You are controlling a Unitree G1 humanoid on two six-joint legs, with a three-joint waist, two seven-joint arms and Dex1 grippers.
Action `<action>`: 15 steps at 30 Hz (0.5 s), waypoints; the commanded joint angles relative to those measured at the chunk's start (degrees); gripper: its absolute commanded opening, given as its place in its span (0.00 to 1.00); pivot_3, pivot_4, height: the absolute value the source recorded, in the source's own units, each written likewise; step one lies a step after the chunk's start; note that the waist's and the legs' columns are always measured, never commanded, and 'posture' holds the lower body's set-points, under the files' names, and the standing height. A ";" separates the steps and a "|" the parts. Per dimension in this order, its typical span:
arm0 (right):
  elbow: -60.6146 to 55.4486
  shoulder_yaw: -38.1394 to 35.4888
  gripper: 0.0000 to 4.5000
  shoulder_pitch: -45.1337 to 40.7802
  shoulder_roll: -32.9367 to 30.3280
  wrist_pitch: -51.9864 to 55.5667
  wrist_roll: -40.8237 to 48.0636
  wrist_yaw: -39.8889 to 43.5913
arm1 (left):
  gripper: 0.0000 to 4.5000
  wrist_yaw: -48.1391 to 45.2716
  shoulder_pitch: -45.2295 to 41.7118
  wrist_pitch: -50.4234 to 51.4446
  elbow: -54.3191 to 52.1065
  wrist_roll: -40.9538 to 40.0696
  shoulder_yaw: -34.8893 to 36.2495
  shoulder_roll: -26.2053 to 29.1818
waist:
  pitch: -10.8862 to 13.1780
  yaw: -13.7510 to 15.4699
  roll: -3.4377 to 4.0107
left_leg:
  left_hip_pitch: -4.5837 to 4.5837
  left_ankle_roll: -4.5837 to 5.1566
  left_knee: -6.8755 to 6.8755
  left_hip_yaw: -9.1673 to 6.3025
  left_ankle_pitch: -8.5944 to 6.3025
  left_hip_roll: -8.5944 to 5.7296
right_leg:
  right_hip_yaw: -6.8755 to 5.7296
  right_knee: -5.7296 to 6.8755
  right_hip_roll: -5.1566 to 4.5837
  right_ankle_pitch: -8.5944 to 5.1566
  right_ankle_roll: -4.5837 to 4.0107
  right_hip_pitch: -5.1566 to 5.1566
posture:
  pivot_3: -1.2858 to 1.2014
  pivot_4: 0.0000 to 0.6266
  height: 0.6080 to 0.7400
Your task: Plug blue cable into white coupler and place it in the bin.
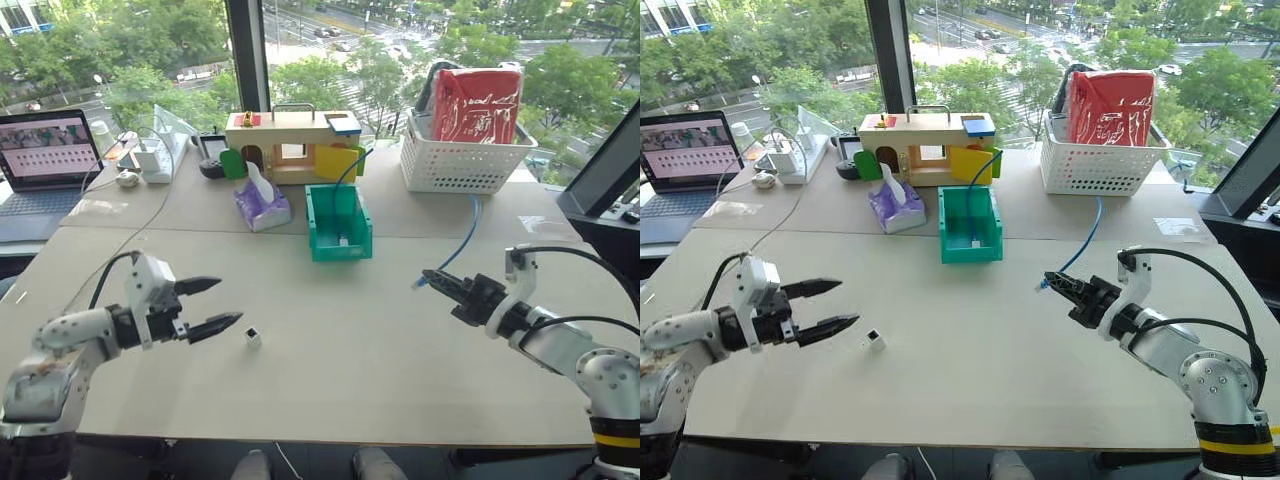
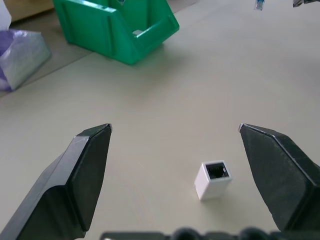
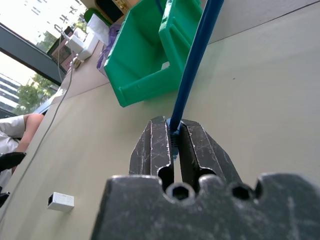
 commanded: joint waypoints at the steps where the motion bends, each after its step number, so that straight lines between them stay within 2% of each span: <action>1: 1.28 -0.12 0.00 -2.90 0.90 1.67 -2.79 2.99 | 0.98 5.80 6.96 -8.27 -3.42 4.28 -1.33 -5.90 | -0.01 0.00 0.01 | 0.02 0.00 0.00 0.01 0.00 0.00 | 0.00 -0.02 -0.01 0.00 0.00 0.04 | 0.52 0.24 0.86; 4: 2.66 -0.05 0.00 -4.38 1.46 2.50 -5.40 4.89 | 0.98 10.15 9.59 -13.17 -1.75 8.59 -6.16 -11.37 | 0.00 0.17 -0.01 | 0.05 0.00 0.00 0.01 -0.01 -0.01 | 0.00 -0.07 -0.03 0.00 0.01 0.10 | 0.52 0.24 0.86; 7: 4.07 -1.02 0.00 -5.55 1.46 2.86 -7.59 6.19 | 0.98 12.27 9.13 -15.35 0.21 10.78 -9.66 -14.16 | 0.00 0.64 -0.01 | 0.01 -0.01 0.02 -0.04 0.00 -0.01 | -0.05 -0.02 -0.02 0.01 -0.01 0.03 | 0.52 0.24 0.86; 14: 3.40 -3.15 0.00 -5.77 2.31 3.77 -9.78 6.82 | 0.98 15.99 5.07 -21.26 9.20 15.79 -14.32 -16.64 | -0.01 0.57 0.01 | 0.02 -0.01 0.04 -0.04 0.00 -0.01 | -0.05 -0.02 -0.01 0.01 0.00 0.06 | 0.52 0.24 0.86; 15: 3.16 -3.49 0.00 -5.77 2.48 3.85 -9.96 6.72 | 0.92 15.61 4.41 -22.21 10.60 16.15 -15.23 -16.83 | -0.03 0.62 0.04 | 0.02 -0.01 0.04 -0.04 0.00 -0.01 | -0.05 -0.02 -0.01 0.01 -0.01 0.06 | 0.52 0.24 0.86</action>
